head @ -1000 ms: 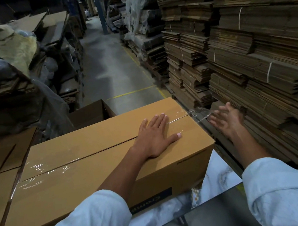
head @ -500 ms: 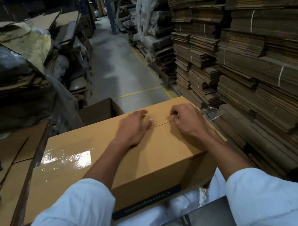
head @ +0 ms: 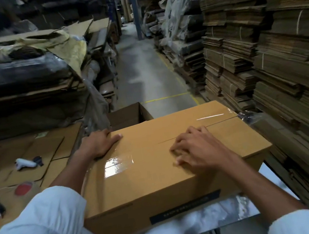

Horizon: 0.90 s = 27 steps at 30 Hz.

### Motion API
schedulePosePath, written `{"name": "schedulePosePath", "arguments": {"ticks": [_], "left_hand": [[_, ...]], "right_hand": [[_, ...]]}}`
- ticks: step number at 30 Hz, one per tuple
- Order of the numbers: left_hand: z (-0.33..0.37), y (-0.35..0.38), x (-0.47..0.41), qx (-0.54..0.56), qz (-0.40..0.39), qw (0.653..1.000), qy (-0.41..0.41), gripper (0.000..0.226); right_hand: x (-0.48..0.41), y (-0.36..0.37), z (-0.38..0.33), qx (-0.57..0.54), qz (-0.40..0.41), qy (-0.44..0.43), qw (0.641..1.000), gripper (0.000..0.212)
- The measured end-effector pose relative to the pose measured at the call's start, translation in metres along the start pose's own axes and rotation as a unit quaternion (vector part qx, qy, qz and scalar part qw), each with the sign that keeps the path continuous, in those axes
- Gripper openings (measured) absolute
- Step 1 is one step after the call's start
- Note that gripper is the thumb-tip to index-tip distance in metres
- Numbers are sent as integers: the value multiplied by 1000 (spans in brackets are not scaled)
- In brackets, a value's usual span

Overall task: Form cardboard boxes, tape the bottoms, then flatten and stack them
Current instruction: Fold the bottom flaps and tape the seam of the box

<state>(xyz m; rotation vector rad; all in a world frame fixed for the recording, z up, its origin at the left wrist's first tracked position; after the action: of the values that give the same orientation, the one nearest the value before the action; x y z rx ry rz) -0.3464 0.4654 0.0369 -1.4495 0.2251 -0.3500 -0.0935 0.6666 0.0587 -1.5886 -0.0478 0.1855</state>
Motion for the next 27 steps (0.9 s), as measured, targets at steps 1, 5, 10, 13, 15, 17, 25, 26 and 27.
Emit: {"name": "schedulePosePath", "arguments": {"ticks": [1,5,10,13,15,17,25,26,27], "left_hand": [[-2,1,2,5,3,1000,3,75],[-8,5,7,24,17,999,15,68],[-13,1,16,20,-11,1000,15,50],[9,11,45,24,-40,998,41,48],[28,21,69,33,-51,997,52,52],[48,27,91,38,-47,996,66,60],[69,40,128,54,-145,981,119,121],[68,39,129,59,-150,979,127,115],[67,38,130,61,-155,977,135,112]], "right_hand": [[-1,0,-5,-19,-29,2,999,69],[2,13,-64,40,-91,-71,993,89],[-4,3,-13,102,-19,3,995,67],[-3,9,34,70,1,98,993,51],[-4,8,51,-29,72,152,985,32],[-2,1,47,-145,148,191,959,17],[14,24,-52,-133,-73,60,987,109],[16,23,-53,-125,-63,55,989,105],[19,19,-53,-120,-45,55,990,98]]}}
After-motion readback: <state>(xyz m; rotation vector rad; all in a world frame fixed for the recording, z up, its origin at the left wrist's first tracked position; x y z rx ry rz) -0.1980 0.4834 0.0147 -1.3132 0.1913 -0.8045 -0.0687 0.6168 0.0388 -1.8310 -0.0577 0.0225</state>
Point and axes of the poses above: each hand's wrist, its own x-axis away from the middle knuckle, its own y-axis out of the palm, z = x × y, the point moved 8 cm from there along -x, towards the middle knuckle, and after that the axes turned 8 degrees about -y, right-handed, at the moved point
